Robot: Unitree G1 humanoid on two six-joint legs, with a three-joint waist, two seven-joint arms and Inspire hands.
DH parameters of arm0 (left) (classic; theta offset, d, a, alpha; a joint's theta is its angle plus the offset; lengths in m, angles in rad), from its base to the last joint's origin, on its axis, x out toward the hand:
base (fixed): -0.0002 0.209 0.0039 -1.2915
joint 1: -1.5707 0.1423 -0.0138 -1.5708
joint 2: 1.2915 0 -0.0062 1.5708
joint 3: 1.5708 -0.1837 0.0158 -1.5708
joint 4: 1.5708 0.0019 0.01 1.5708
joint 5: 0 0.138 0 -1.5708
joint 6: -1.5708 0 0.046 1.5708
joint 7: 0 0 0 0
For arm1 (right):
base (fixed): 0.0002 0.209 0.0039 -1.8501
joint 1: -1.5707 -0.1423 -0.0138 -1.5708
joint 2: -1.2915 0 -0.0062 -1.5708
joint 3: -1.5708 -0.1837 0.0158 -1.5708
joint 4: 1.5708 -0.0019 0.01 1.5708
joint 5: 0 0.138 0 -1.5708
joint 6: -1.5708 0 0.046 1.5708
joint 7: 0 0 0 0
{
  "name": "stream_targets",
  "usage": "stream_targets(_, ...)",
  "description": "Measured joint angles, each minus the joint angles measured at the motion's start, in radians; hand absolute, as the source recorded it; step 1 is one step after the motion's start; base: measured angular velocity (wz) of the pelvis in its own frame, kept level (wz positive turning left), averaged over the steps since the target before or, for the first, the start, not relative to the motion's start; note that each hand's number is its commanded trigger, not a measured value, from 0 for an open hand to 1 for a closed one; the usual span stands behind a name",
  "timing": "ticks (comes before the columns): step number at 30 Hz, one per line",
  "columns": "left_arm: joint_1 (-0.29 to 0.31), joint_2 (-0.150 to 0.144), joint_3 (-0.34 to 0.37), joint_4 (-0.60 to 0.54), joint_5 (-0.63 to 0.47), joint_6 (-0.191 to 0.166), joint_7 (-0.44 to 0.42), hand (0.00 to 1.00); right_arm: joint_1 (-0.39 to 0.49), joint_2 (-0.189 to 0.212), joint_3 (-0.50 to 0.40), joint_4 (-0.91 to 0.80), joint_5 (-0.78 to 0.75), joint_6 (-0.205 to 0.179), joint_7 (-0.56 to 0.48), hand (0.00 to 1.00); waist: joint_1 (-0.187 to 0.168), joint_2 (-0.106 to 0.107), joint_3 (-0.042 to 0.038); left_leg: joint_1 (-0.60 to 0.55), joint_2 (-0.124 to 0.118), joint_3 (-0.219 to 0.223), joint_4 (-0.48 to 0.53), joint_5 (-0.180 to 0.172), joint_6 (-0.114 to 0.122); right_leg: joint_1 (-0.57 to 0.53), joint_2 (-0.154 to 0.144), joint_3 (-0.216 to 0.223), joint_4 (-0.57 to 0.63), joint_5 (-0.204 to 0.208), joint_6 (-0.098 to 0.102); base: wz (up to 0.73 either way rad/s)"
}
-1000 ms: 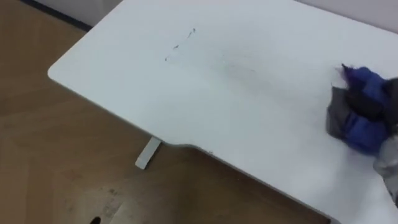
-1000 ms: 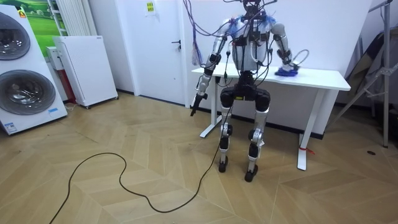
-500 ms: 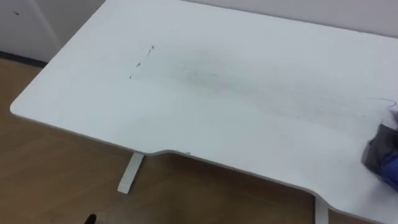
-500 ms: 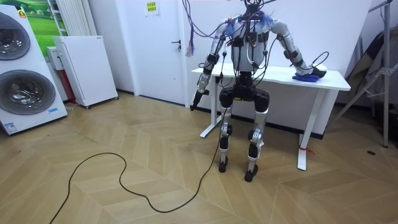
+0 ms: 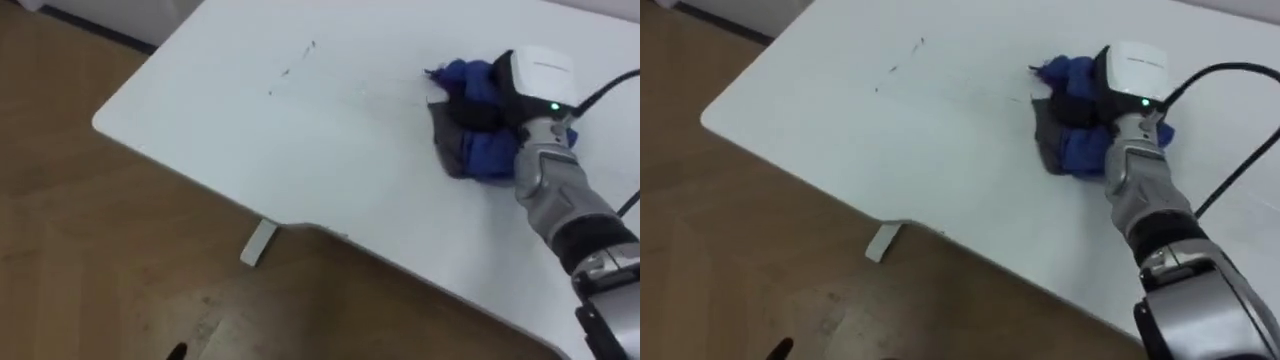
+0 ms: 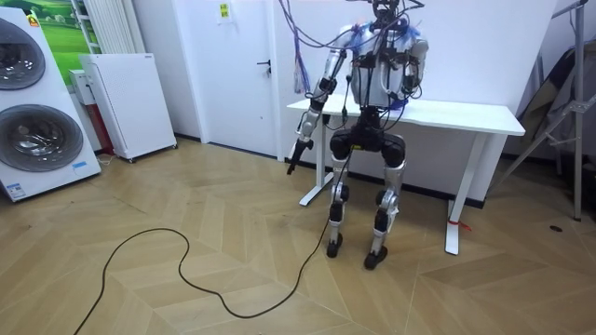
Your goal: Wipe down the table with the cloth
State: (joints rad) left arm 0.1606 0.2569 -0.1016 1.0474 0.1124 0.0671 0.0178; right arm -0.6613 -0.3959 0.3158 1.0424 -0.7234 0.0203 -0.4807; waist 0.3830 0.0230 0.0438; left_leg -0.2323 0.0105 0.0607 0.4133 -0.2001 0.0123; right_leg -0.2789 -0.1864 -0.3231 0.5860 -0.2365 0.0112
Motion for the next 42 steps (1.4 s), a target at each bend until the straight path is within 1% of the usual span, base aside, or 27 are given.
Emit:
stream_targets(2,0.006,0.000,0.003,0.000,-0.001,-0.001,0.001,0.00,0.044,0.000,-0.024,0.003,0.010,-0.014,-0.023,1.00,0.007,0.010,-0.0011,0.013,0.014,0.027,0.035,-0.039,0.012,0.000,-0.014,-0.023,0.042,-0.006,0.010,-0.32)
stream_targets(3,0.000,0.001,0.013,0.002,-0.001,-0.008,0.002,0.00,0.067,-0.003,-0.044,0.003,0.025,-0.023,-0.043,1.00,0.004,0.021,-0.0020,0.015,0.033,0.044,0.055,-0.078,0.015,-0.003,-0.036,-0.062,0.074,-0.013,0.025,-0.26)
stream_targets(4,-0.016,0.007,0.023,0.006,-0.002,-0.012,0.013,0.00,0.103,-0.003,-0.071,0.003,0.055,-0.028,-0.066,1.00,0.001,0.018,-0.0039,0.008,0.054,0.096,0.094,-0.103,0.017,-0.007,-0.090,-0.070,0.123,-0.027,0.037,-0.11)
stream_targets(5,-0.020,0.011,0.024,0.006,-0.004,-0.016,0.022,0.00,0.123,-0.005,-0.082,0.004,0.066,-0.030,-0.079,1.00,-0.007,0.023,-0.0044,0.006,0.065,0.109,0.114,-0.113,0.014,-0.008,-0.124,-0.069,0.153,-0.032,0.041,0.17)
stream_targets(6,-0.030,0.024,0.028,0.005,-0.003,-0.030,0.037,0.00,0.164,-0.006,-0.106,0.009,0.088,-0.040,-0.101,1.00,-0.022,0.021,-0.0144,0.001,0.097,0.138,0.144,-0.126,0.006,-0.010,-0.172,-0.050,0.177,-0.039,0.044,0.23)
stream_targets(8,-0.054,0.057,0.063,-0.003,-0.003,-0.049,0.057,0.00,0.212,-0.007,-0.145,0.042,0.113,-0.077,-0.132,1.00,-0.048,-0.004,-0.0280,-0.007,0.159,0.164,0.163,-0.129,-0.025,0.003,-0.213,-0.016,0.080,-0.012,0.058,0.16)
stream_targets(9,-0.051,0.068,0.067,-0.005,-0.003,-0.049,0.063,0.00,0.224,-0.009,-0.152,0.049,0.126,-0.087,-0.139,1.00,-0.057,-0.011,-0.0314,-0.011,0.173,0.165,0.167,-0.128,-0.034,0.014,-0.216,-0.023,0.036,0.007,0.058,0.09)
stream_targets(11,-0.033,0.098,0.106,-0.035,0.011,-0.047,0.087,0.00,0.294,-0.020,-0.219,0.051,0.128,-0.119,-0.157,1.00,-0.083,-0.028,-0.0427,-0.018,0.235,0.160,0.193,-0.131,-0.079,0.060,-0.200,-0.074,-0.088,0.095,0.060,-0.03)
stream_targets(12,-0.030,0.100,0.120,-0.039,0.011,-0.047,0.092,0.00,0.309,-0.026,-0.234,0.052,0.130,-0.126,-0.162,1.00,-0.086,-0.030,-0.0424,-0.019,0.249,0.157,0.201,-0.133,-0.093,0.067,-0.191,-0.092,-0.097,0.121,0.062,-0.17)
stream_targets(13,-0.020,0.105,0.133,-0.040,0.014,-0.046,0.104,0.00,0.334,-0.037,-0.259,0.053,0.132,-0.135,-0.164,1.00,-0.089,-0.040,-0.0474,-0.017,0.272,0.156,0.204,-0.131,-0.122,0.074,-0.173,-0.126,-0.103,0.132,0.103,-0.27)
stream_targets(14,0.000,0.099,0.138,-0.049,0.014,-0.046,0.109,0.00,0.347,-0.052,-0.272,0.053,0.132,-0.137,-0.166,1.00,-0.098,-0.030,-0.0521,-0.012,0.300,0.155,0.193,-0.120,-0.153,0.077,-0.145,-0.150,-0.093,0.106,0.109,-0.28)
stream_targets(17,0.050,0.073,0.139,-0.086,0.037,-0.049,0.109,0.00,0.372,-0.096,-0.289,0.042,0.129,-0.136,-0.159,1.00,-0.115,-0.034,-0.0535,0.023,0.348,0.155,0.100,-0.054,-0.216,0.053,-0.104,-0.186,-0.039,0.039,0.049,-0.20)
stream_targets(18,0.054,0.063,0.139,-0.086,0.038,-0.049,0.109,0.00,0.373,-0.105,-0.292,0.042,0.129,-0.134,-0.151,1.00,-0.119,-0.036,-0.0517,0.035,0.348,0.155,0.077,-0.038,-0.221,0.051,-0.103,-0.186,-0.024,0.022,0.043,0.13)
stream_targets(21,0.079,0.020,0.137,-0.099,0.056,-0.049,0.104,0.00,0.370,-0.147,-0.304,0.035,0.124,-0.116,-0.117,1.00,-0.163,-0.038,-0.0428,0.074,0.347,0.141,0.006,0.013,-0.197,0.050,-0.088,-0.191,0.017,-0.038,0.021,0.13)
stream_targets(22,0.082,0.012,0.138,-0.100,0.057,-0.049,0.103,0.00,0.365,-0.156,-0.311,0.023,0.115,-0.108,-0.107,1.00,-0.166,-0.041,-0.0313,0.084,0.336,0.143,0.006,0.020,-0.187,0.049,-0.082,-0.187,0.026,-0.050,0.011,-0.12)
stream_targets(24,0.087,0.005,0.137,-0.100,0.057,-0.049,0.102,0.00,0.363,-0.158,-0.316,0.001,0.084,-0.104,-0.099,1.00,-0.160,-0.040,-0.0217,0.080,0.305,0.148,0.038,0.020,-0.184,0.049,-0.071,-0.175,0.020,-0.060,0.005,-0.19)
stream_targets(25,0.089,0.002,0.137,-0.100,0.058,-0.049,0.097,0.00,0.358,-0.158,-0.316,-0.017,0.062,-0.105,-0.088,1.00,-0.163,-0.036,-0.0179,0.070,0.281,0.149,0.057,0.009,-0.166,0.052,-0.066,-0.170,0.011,-0.059,-0.001,-0.18)
stream_targets(26,0.090,0.000,0.134,-0.100,0.058,-0.048,0.095,0.00,0.356,-0.158,-0.314,-0.037,0.040,-0.105,-0.078,1.00,-0.163,-0.030,-0.0168,0.065,0.239,0.142,0.063,-0.012,-0.139,0.055,-0.061,-0.156,-0.002,-0.051,-0.011,-0.17)
stream_targets(27,0.091,0.000,0.129,-0.099,0.056,-0.048,0.094,0.00,0.348,-0.158,-0.312,-0.041,0.031,-0.105,-0.074,1.00,-0.163,-0.023,-0.0143,0.065,0.211,0.132,0.063,-0.027,-0.129,0.056,-0.055,-0.141,-0.007,-0.049,-0.013,-0.26)
stream_targets(29,0.101,-0.003,0.114,-0.087,0.053,-0.048,0.076,0.00,0.315,-0.157,-0.287,-0.077,-0.030,-0.084,-0.059,1.00,-0.143,0.006,-0.0207,0.079,0.126,0.124,0.033,-0.058,-0.101,0.049,-0.023,-0.066,-0.038,-0.029,-0.015,-0.57)
stream_targets(30,0.105,-0.003,0.114,-0.085,0.055,-0.048,0.073,0.00,0.311,-0.156,-0.278,-0.089,-0.054,-0.083,-0.056,1.00,-0.129,0.012,-0.0198,0.092,0.114,0.123,0.021,-0.059,-0.096,0.049,-0.014,-0.048,-0.046,-0.023,-0.016,-0.91)
stream_targets(32,0.132,-0.003,0.108,-0.083,0.032,-0.048,0.055,0.00,0.299,-0.147,-0.212,-0.163,-0.118,-0.073,-0.029,1.00,-0.104,0.043,-0.0245,0.142,0.108,0.128,-0.025,-0.060,-0.095,0.050,0.014,0.006,-0.071,-0.005,-0.016,-0.84)
stream_targets(34,0.143,-0.003,0.101,-0.083,0.008,-0.045,0.039,0.00,0.296,-0.132,-0.162,-0.204,-0.119,-0.063,-0.030,1.00,-0.102,0.045,-0.0216,0.157,0.101,0.127,-0.046,-0.059,-0.095,0.048,0.015,0.021,-0.073,-0.003,-0.014,-0.31)
stream_targets(36,0.131,-0.003,0.098,-0.087,0.004,-0.037,0.030,0.00,0.295,-0.103,-0.146,-0.227,-0.121,-0.046,-0.032,1.00,-0.104,0.049,-0.0274,0.156,0.100,0.127,-0.054,-0.058,-0.094,0.049,0.017,0.018,-0.086,0.001,-0.011,-0.03)
stream_targets(38,0.114,-0.003,0.098,-0.092,0.009,-0.025,0.028,0.00,0.289,-0.084,-0.138,-0.228,-0.153,-0.041,-0.042,1.00,-0.102,0.035,-0.0262,0.153,0.097,0.120,-0.060,-0.058,-0.094,0.050,0.017,0.013,-0.094,0.003,-0.008,0.06)
stream_targets(41,0.094,0.000,0.099,-0.114,0.010,-0.023,0.028,0.00,0.289,-0.074,-0.115,-0.227,-0.153,-0.031,-0.043,1.00,-0.102,0.012,-0.0330,0.147,0.093,0.087,-0.073,-0.053,-0.092,0.057,0.015,-0.012,-0.106,0.009,-0.010,0.19)
stream_targets(42,0.077,0.000,0.098,-0.114,0.011,-0.023,0.029,0.00,0.288,-0.074,-0.101,-0.227,-0.153,-0.023,-0.043,1.00,-0.101,-0.007,-0.0250,0.151,0.092,0.072,-0.079,-0.050,-0.093,0.065,0.015,-0.024,-0.108,0.013,-0.012,0.16)
